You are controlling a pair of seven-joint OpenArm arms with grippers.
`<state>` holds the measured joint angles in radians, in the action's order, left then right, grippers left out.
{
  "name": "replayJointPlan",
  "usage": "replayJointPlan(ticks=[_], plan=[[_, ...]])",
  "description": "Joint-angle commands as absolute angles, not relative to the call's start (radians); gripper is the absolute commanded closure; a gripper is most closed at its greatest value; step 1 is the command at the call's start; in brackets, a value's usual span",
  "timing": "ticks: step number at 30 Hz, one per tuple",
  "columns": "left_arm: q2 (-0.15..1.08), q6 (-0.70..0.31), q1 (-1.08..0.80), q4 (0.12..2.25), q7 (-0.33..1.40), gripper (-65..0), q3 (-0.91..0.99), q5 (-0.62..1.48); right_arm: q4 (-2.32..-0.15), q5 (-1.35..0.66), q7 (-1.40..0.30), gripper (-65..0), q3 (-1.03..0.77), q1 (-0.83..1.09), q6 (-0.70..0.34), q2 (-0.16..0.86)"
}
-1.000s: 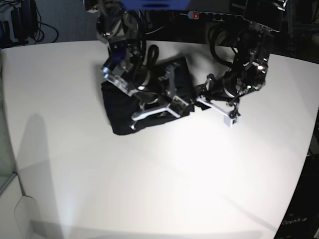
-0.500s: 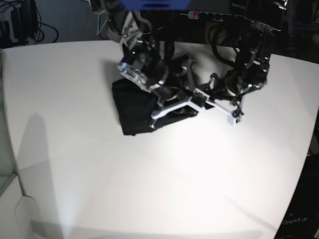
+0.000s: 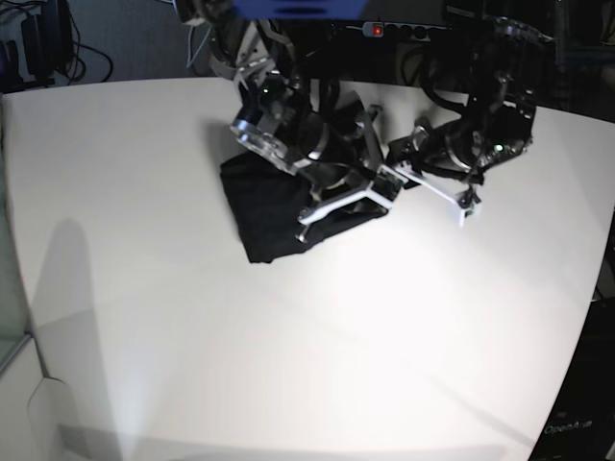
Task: Fold the T-shirt properly
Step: 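Lay the folded end onto the strip and bring the left gripper alongside, then press the folded bundle with the right gripper while the left gripper withdraws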
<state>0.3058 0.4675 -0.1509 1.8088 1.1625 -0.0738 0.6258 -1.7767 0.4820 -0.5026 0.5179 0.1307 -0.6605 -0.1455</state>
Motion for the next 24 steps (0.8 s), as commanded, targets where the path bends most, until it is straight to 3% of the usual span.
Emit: replayJointPlan(ticks=[1,9,24], plan=[[0.306,0.458,-0.136,1.859,1.158,-33.2,-0.048,0.661,-1.784,0.458,-0.490,0.0,0.519,0.134,-0.698,-0.157],[0.315,0.450,-0.180,1.908,1.297,-33.2,0.168,0.653,-1.735,0.458,-0.484,0.0,0.516,0.130,-0.698,-0.157],[0.337,0.450,-0.242,1.908,1.297,-33.2,0.302,0.651,-1.641,0.456,-0.481,0.0,0.515,0.104,-0.698,-0.157]])
